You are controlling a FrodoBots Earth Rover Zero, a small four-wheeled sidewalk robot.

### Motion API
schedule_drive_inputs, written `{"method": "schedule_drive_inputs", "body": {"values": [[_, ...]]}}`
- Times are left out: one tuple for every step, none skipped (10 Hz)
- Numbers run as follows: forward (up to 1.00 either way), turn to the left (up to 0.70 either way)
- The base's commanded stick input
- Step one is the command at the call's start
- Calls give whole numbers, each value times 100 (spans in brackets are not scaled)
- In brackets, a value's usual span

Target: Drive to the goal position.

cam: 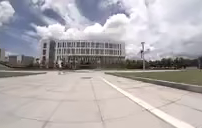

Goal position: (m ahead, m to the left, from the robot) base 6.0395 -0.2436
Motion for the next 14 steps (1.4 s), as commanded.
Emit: {"method": "schedule_drive_inputs", "body": {"values": [[70,4],[70,4],[70,4],[70,4],[70,4],[70,4],[70,4],[70,4],[70,4],[70,4],[70,4],[70,4],[70,4],[70,4]]}}
